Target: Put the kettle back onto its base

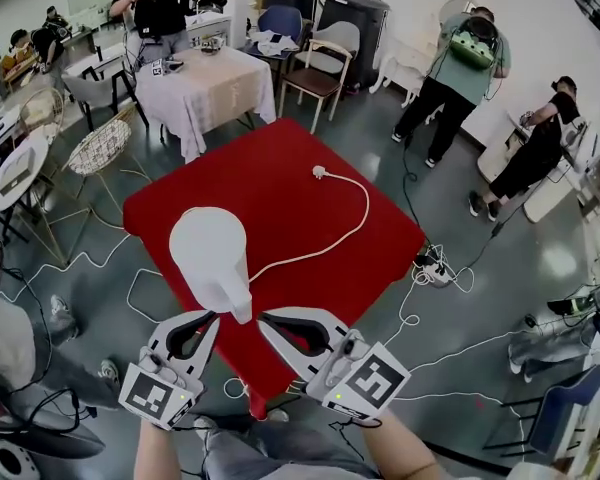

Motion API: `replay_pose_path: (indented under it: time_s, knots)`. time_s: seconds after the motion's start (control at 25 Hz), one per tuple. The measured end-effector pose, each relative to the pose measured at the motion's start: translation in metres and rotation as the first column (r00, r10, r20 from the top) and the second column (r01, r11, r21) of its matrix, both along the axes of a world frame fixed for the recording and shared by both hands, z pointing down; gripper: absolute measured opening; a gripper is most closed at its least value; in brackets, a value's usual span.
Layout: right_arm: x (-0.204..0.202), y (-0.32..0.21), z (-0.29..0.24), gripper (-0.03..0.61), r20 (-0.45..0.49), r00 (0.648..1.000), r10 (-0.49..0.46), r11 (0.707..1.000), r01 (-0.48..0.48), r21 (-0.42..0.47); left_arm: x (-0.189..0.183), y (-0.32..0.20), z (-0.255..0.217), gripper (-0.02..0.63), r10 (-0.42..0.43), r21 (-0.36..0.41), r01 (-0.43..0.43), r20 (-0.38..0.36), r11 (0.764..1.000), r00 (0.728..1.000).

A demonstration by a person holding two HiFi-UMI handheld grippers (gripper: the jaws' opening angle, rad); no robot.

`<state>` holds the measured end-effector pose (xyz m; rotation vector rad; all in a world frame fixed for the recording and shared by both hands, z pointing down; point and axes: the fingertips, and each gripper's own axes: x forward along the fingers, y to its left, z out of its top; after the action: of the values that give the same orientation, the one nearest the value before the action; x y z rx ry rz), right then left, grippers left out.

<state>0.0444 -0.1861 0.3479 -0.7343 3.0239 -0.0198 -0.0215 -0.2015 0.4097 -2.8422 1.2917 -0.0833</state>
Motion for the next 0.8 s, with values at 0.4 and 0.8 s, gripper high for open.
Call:
replay_pose_path:
  time_s: [0.4,0.8]
  knots:
    - [-0.038,0.039,-0.001,0.008,0.014,1.0,-0.028,1.0,0.028,-0.003,-0.012,0.048,-0.047,0.011,-0.006,0.025,0.006,0.013,1.0,1.0]
    - [-0.063,0.111,-0.009,0.008,0.031,0.998,0.059,0.998,-0.059,0.002,-0.03,0.128,-0.073,0.011,0.033,0.022,-0.034,0.042,0.999,0.999]
